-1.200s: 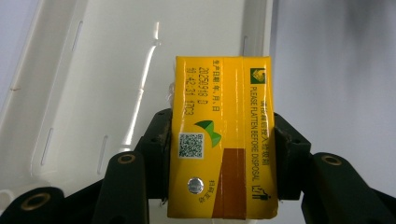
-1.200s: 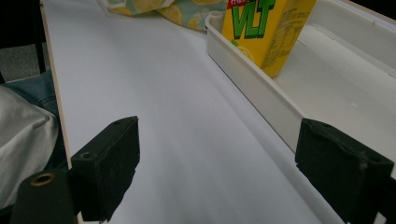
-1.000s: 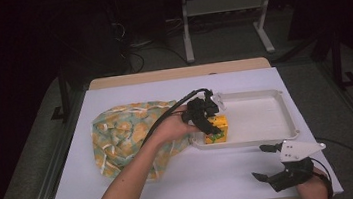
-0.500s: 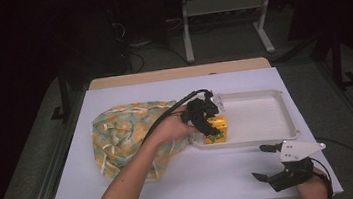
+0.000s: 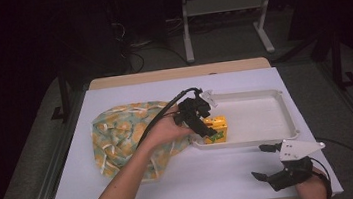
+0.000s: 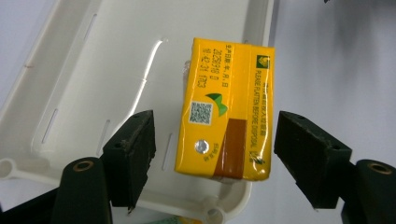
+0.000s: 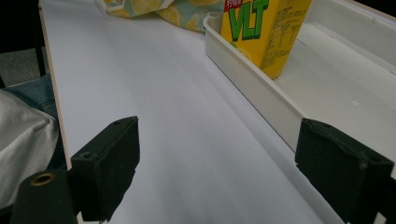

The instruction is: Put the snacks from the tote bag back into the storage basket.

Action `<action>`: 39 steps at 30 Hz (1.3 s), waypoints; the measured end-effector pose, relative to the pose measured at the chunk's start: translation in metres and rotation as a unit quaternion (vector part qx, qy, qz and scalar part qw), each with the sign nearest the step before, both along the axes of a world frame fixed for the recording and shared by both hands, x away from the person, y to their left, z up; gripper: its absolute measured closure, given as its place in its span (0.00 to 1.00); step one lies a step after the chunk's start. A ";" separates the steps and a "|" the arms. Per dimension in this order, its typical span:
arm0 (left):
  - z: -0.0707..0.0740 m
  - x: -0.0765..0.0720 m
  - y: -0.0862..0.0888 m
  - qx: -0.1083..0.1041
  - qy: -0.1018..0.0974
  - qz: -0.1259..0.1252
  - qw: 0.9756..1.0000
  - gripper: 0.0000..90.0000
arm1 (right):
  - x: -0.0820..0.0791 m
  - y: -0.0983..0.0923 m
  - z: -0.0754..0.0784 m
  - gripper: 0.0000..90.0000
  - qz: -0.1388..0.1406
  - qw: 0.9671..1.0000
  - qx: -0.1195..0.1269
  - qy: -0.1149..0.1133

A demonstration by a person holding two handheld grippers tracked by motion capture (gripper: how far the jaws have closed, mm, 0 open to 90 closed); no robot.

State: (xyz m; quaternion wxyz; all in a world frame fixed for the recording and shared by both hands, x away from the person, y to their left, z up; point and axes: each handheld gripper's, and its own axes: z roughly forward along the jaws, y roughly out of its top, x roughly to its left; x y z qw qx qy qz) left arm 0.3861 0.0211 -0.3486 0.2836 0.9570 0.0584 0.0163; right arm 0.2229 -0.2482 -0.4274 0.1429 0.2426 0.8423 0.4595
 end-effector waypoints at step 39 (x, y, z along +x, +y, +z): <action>-0.001 -0.031 0.078 -0.040 -0.020 0.060 0.997 0.27 | 0.002 -0.004 -0.002 0.15 -0.016 1.000 -0.007 0.005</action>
